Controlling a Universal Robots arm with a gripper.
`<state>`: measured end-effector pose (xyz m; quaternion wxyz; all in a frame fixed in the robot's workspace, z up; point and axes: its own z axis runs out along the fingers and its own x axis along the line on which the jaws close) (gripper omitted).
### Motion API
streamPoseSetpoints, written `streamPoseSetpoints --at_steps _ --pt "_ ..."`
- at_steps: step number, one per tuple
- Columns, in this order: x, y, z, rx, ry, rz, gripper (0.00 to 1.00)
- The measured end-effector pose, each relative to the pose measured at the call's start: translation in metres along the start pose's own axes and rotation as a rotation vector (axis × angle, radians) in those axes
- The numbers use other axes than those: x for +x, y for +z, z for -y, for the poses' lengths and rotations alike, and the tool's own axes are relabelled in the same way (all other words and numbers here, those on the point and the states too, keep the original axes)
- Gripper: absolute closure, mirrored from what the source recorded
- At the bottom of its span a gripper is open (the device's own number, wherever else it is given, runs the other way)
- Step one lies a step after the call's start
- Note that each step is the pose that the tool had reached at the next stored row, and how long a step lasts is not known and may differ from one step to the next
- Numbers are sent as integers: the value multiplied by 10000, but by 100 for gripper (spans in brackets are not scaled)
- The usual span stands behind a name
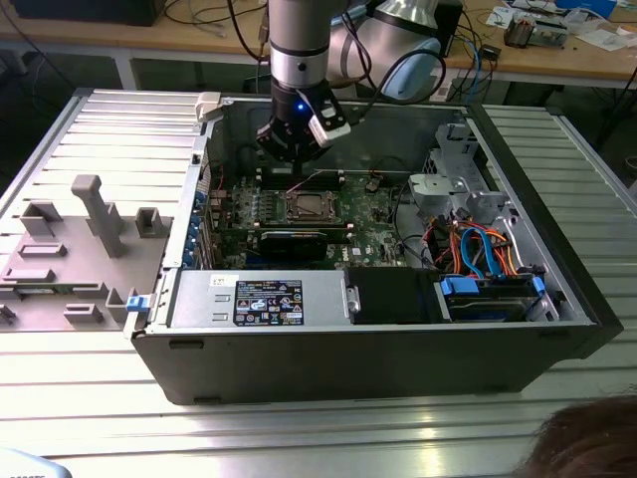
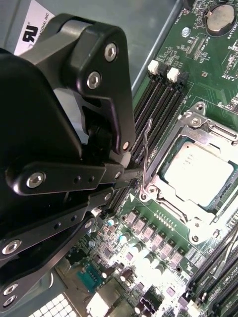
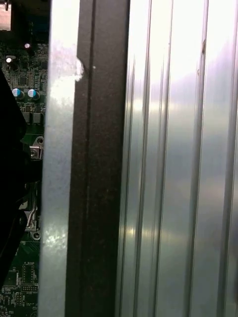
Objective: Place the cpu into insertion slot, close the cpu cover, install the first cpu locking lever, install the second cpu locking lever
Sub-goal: 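Install the first cpu locking lever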
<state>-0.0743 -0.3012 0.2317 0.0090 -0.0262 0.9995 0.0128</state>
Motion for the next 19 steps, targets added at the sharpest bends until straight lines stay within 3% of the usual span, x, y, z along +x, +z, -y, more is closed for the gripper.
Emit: streamPoseSetpoints --at_steps 19 --pt "-5 69 2 1 0 0 89"
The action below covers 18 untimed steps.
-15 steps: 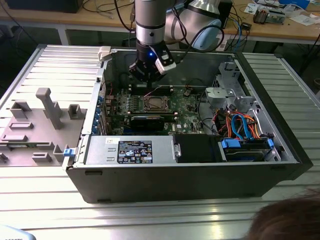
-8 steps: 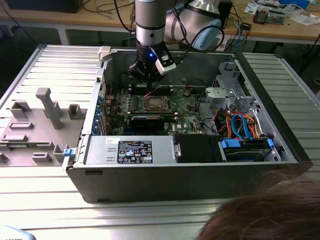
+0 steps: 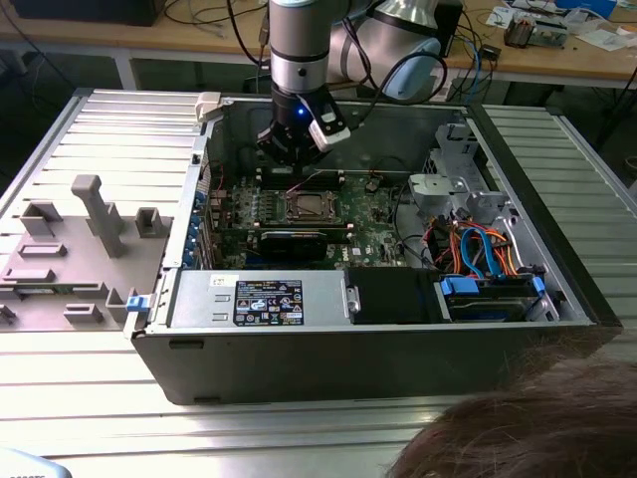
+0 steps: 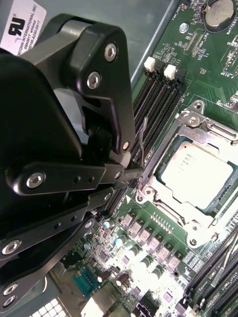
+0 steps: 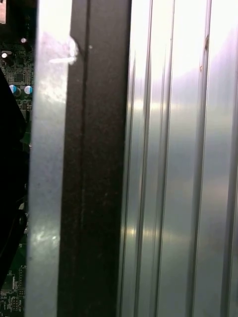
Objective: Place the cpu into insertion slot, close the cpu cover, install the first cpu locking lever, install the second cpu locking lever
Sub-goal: 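Install the first cpu locking lever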
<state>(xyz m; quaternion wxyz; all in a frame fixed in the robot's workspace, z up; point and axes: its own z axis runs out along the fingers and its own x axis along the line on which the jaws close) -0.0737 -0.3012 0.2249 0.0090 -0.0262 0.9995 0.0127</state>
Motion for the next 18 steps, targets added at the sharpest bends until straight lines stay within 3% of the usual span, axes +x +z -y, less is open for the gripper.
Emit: streamPoseSetpoints --at_steps 18 --pt "-21 47 2 0 -1 0 89"
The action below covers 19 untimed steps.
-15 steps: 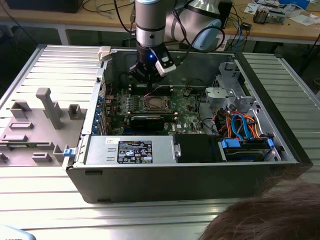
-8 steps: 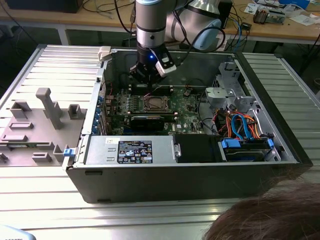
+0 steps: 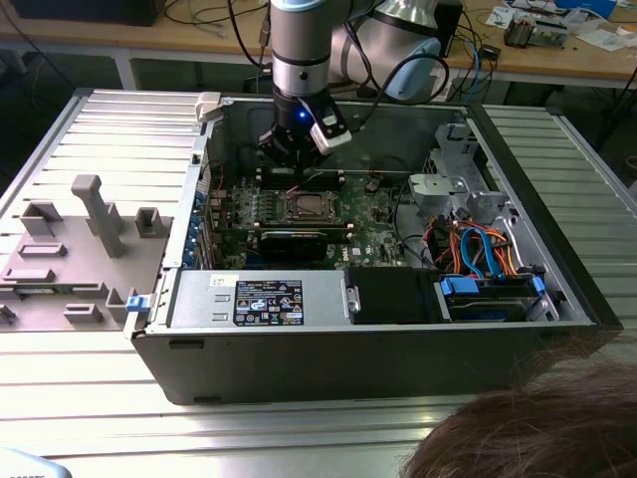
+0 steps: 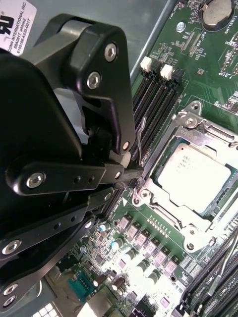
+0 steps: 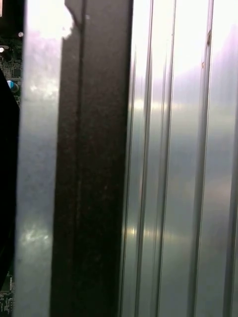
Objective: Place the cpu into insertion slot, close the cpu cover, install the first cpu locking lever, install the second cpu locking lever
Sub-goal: 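Install the first cpu locking lever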
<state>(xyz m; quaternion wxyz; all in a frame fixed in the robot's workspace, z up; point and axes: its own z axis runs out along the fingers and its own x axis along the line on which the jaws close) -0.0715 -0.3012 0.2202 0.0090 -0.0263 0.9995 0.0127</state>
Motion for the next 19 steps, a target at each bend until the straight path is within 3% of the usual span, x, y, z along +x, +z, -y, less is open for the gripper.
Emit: streamPoseSetpoints --at_steps 19 --pt "-27 33 2 1 0 0 89"
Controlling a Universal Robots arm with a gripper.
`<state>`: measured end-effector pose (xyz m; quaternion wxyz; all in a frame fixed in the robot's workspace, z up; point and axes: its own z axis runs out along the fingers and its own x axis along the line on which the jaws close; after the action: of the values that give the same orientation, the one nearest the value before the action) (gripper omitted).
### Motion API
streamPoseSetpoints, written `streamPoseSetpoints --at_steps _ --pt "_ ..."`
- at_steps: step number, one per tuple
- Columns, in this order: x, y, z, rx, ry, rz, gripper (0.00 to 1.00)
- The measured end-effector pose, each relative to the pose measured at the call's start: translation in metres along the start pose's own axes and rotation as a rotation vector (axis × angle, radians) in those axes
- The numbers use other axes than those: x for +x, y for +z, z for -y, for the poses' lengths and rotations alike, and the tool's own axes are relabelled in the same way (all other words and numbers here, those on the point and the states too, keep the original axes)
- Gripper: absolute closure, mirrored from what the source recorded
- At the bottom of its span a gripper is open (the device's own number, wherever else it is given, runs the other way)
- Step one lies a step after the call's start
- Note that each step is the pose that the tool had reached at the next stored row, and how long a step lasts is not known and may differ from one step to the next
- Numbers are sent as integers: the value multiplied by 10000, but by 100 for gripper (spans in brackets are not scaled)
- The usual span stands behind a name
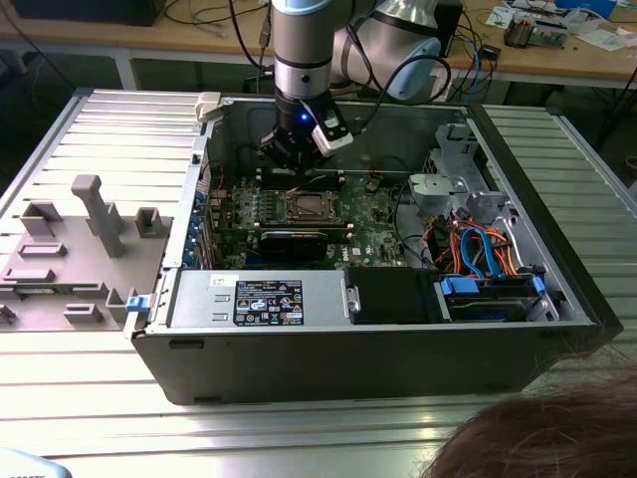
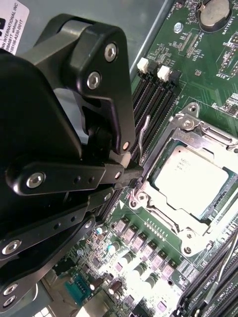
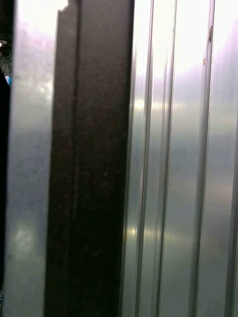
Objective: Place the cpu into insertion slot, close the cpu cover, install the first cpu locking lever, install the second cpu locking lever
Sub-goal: 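Install the first cpu locking lever, then install the second cpu locking lever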
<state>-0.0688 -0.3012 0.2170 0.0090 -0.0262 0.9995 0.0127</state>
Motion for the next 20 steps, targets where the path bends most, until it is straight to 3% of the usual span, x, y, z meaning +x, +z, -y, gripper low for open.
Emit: streamPoseSetpoints --at_steps 20 --pt "-67 49 5 -1 -15 0 89"
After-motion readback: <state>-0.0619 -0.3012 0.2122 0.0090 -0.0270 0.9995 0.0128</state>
